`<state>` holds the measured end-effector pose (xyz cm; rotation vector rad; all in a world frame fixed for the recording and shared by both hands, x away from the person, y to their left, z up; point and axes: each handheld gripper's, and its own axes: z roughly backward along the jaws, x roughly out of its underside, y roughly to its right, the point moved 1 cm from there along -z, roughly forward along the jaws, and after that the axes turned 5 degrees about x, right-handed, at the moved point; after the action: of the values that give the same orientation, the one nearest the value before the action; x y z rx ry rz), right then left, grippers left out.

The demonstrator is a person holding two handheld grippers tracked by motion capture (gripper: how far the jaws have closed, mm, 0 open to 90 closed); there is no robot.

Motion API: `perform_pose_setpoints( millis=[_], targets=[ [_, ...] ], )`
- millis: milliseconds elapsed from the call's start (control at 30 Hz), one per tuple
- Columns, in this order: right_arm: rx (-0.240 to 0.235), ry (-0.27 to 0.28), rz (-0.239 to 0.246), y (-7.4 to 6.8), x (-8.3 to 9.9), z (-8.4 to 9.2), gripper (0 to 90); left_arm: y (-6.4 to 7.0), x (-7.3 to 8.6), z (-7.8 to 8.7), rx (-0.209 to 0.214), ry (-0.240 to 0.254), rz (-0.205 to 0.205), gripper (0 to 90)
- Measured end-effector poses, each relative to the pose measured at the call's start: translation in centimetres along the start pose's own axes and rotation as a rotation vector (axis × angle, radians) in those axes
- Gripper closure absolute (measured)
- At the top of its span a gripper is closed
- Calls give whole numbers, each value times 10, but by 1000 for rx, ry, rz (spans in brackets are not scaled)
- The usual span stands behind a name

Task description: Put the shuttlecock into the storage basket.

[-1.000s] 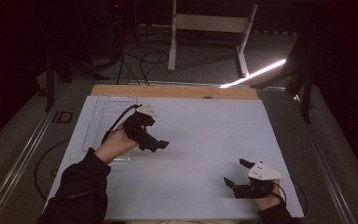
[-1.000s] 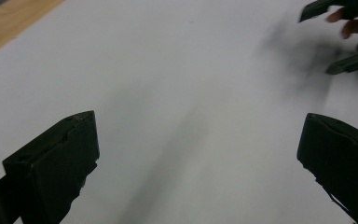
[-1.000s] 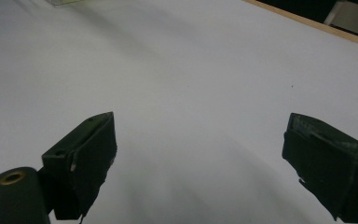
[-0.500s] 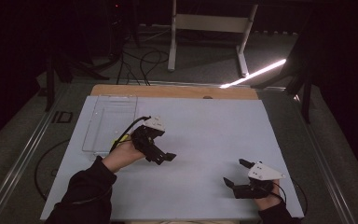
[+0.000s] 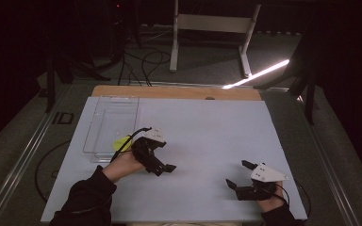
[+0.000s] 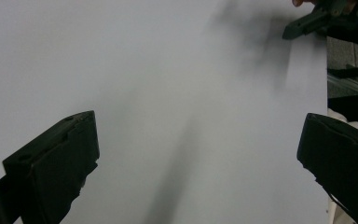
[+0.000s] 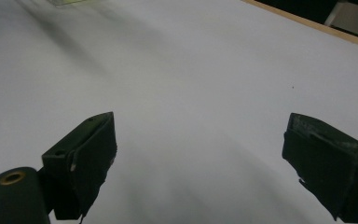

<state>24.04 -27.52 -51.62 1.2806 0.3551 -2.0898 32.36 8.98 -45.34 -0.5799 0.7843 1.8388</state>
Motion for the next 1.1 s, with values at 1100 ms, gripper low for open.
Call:
perform_pose_setpoints(
  millis=[1100],
  targets=[
    [-6,-6,3,-1,0,-1,99,20,82,6,7,27,24,0]
  ],
)
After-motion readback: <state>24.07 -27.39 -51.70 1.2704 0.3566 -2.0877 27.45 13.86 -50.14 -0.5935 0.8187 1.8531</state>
